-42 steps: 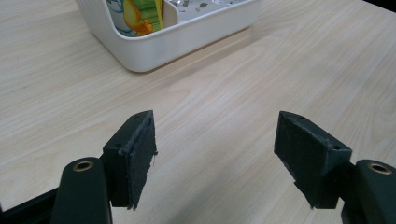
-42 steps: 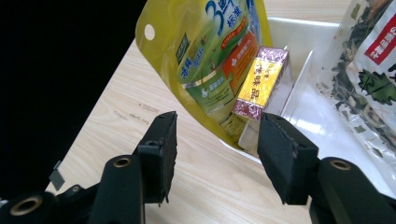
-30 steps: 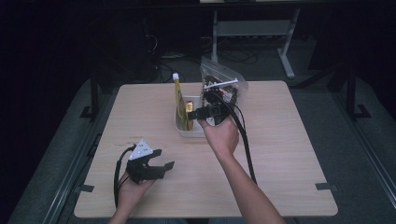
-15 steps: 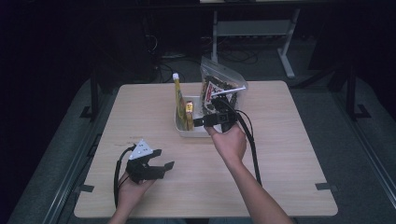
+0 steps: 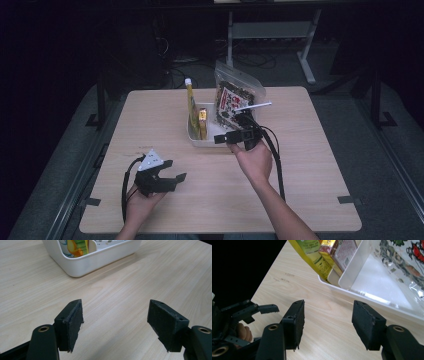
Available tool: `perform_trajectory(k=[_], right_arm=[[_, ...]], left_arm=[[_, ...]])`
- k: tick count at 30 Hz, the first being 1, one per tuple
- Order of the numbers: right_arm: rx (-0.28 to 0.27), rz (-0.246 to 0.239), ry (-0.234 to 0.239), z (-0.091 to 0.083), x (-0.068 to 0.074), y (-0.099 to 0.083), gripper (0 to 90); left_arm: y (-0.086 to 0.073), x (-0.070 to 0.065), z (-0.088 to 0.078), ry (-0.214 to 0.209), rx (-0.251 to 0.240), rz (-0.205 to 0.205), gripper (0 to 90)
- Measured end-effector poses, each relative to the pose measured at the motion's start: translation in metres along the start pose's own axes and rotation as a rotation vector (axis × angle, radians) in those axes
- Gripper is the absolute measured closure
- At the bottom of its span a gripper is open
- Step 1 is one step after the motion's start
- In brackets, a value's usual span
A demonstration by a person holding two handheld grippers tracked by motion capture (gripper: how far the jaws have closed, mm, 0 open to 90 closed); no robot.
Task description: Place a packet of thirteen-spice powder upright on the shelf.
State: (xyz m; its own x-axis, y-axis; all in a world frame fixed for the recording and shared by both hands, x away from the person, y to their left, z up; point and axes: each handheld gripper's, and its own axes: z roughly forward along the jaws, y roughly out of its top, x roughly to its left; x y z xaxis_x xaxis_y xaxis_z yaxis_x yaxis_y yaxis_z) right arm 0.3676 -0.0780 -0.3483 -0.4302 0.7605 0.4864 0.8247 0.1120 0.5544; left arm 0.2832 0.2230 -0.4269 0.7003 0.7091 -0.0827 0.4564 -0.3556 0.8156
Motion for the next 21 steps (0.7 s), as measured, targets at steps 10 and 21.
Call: perform_trajectory(k=[10,21], right_arm=[[0.008,-0.001,0.016,-0.005,-0.008,-0.015,41.8],[0.011,0.009,0.017,-0.013,-0.024,-0.034,41.2]], left_arm=[[0.000,0.000,0.000,-0.002,0.002,-0.002,27.8],[-0.001,0.000,0.000,-0.001,0.004,-0.004,27.3]])
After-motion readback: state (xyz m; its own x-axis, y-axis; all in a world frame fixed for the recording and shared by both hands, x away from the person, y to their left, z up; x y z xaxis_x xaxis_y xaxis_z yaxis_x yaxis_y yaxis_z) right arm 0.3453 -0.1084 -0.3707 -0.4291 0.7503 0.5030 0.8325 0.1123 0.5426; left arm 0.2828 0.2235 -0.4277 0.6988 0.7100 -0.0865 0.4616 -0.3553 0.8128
